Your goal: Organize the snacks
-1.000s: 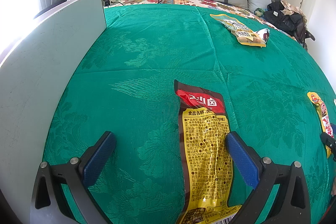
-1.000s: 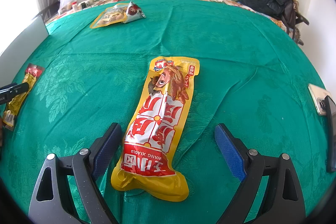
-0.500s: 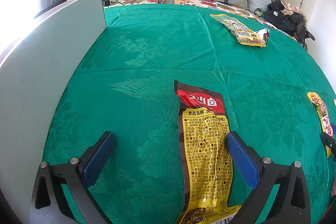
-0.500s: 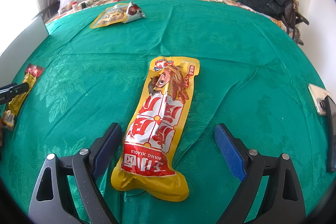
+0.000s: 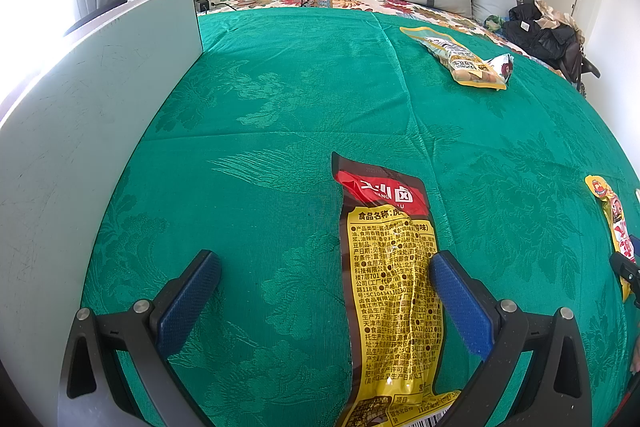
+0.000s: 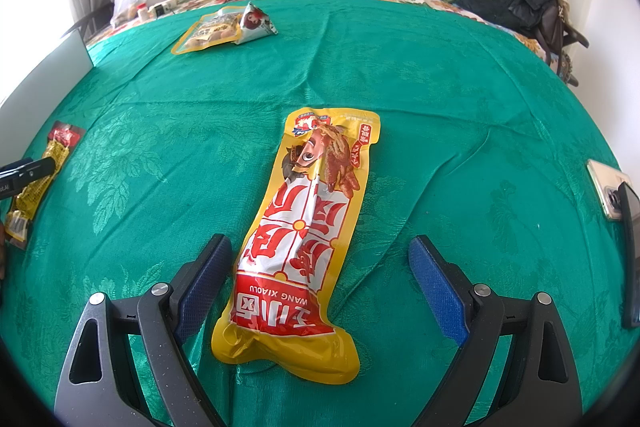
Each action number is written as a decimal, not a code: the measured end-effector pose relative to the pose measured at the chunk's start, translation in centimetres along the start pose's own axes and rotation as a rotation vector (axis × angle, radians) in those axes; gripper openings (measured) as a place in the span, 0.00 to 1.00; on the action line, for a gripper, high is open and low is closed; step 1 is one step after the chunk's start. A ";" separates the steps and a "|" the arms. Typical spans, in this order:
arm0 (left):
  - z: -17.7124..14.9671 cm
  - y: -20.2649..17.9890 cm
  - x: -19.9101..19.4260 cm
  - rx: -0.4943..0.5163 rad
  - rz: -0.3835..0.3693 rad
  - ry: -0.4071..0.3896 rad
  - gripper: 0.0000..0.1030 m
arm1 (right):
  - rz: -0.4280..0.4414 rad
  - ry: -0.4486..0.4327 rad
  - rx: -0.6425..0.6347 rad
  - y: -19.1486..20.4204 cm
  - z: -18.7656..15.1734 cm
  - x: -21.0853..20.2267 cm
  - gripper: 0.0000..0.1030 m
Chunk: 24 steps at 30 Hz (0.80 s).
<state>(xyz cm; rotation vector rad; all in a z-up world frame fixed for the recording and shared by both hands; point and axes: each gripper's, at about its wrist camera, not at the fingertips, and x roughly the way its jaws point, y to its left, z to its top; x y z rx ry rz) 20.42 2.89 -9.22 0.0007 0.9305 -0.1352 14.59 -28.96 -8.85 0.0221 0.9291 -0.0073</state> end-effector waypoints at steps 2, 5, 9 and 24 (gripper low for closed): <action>0.0 0.0 0.0 0.000 0.000 0.000 1.00 | 0.000 0.000 0.000 0.0 0.0 0.0 0.90; 0.2 0.0 0.1 0.012 -0.014 0.029 1.00 | 0.000 0.000 0.000 0.0 -0.1 -0.1 0.90; 0.5 -0.9 0.0 0.131 -0.059 0.201 1.00 | 0.011 0.034 0.005 -0.1 0.2 0.1 0.90; -3.8 -1.5 -7.1 0.021 -0.243 0.192 0.42 | 0.309 0.223 0.375 -4.3 0.0 -3.3 0.46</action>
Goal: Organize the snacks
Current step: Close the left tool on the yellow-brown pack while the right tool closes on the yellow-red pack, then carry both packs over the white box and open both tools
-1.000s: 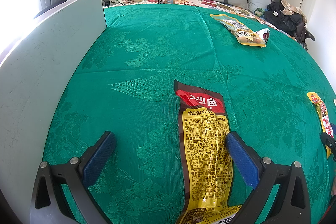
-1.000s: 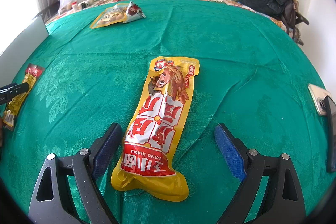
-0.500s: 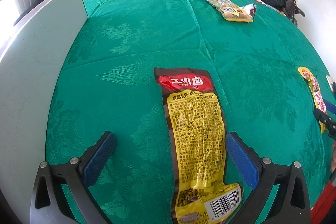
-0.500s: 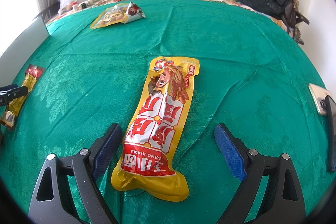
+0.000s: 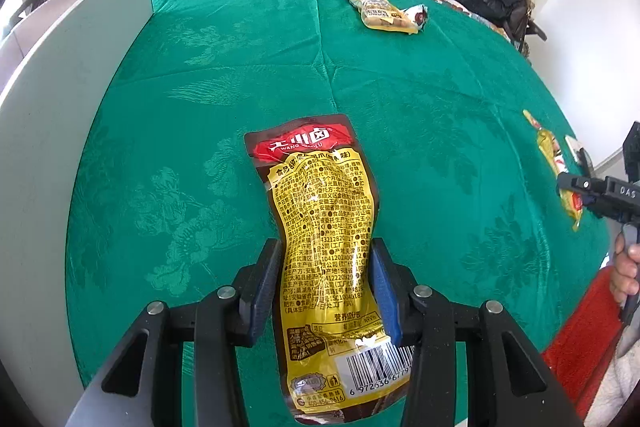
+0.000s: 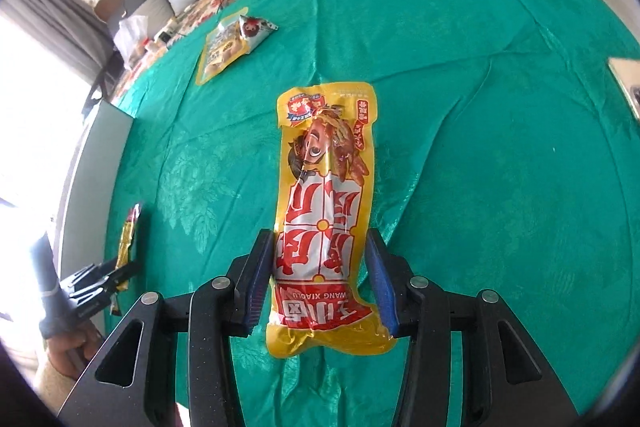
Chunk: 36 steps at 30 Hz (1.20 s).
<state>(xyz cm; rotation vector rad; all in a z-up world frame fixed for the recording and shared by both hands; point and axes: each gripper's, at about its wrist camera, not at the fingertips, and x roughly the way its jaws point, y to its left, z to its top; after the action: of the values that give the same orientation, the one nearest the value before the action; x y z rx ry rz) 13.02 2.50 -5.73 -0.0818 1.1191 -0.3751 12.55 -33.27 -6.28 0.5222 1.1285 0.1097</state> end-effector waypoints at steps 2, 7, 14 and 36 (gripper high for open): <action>-0.4 0.3 -1.8 -0.048 -0.045 -0.033 0.42 | 0.031 0.017 0.030 0.1 -0.8 0.1 0.46; 0.5 2.6 -9.3 -0.120 -0.113 -0.167 0.43 | 0.115 0.013 -0.086 7.8 -0.7 -0.5 0.46; 1.2 12.5 -19.1 -0.246 0.030 -0.292 0.43 | 0.405 0.016 -0.396 30.3 -0.3 -1.4 0.47; -3.4 12.5 -17.8 -0.242 0.230 -0.335 0.93 | -0.162 -0.096 -0.598 16.7 -3.4 7.2 0.75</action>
<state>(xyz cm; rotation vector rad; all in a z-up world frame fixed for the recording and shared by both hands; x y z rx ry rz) 6.41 20.51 4.99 -0.2195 0.8262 -0.0159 15.61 -15.01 -5.83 -0.0959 0.9787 0.2678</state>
